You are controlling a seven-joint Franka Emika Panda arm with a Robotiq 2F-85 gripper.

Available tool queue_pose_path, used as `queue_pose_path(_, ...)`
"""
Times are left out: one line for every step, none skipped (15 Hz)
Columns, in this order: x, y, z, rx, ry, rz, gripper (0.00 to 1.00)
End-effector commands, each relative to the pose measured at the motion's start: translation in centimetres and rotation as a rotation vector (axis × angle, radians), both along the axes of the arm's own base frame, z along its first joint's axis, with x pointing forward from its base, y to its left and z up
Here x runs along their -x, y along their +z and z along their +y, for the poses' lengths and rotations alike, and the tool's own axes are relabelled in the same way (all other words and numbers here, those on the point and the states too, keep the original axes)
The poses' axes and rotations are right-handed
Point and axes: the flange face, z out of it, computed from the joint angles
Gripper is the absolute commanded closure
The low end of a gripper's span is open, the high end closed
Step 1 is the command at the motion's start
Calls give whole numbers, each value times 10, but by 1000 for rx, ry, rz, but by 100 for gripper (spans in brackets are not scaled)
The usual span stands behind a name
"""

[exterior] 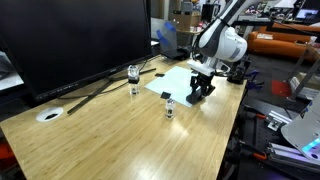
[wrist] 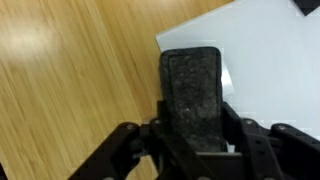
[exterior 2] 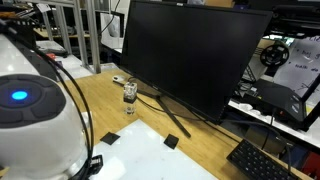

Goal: Use the duster to clean the whiteboard

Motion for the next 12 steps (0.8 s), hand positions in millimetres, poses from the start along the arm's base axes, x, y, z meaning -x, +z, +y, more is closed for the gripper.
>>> queue_pose_path(9, 16, 7, 114, 109, -66, 72)
queue_pose_path(8, 21, 12, 130, 145, -87, 72)
queue_pose_path(6, 26, 16, 143, 172, -105, 72)
queue_pose_path(4, 30, 20, 150, 194, -121, 72)
queue_pose_path(2, 34, 25, 145, 211, -135, 72)
queue_pose_path(0, 37, 29, 131, 228, -139, 72)
queue_pose_path(0, 37, 32, 118, 244, -134, 72)
queue_pose_path(1, 37, 35, 105, 263, -128, 72)
queue_pose_path(1, 36, 38, 90, 286, -121, 72)
queue_pose_path(2, 33, 40, 75, 308, -108, 72)
queue_pose_path(2, 32, 42, 57, 333, -100, 72)
queue_pose_path(1, 30, 44, 35, 355, -92, 39)
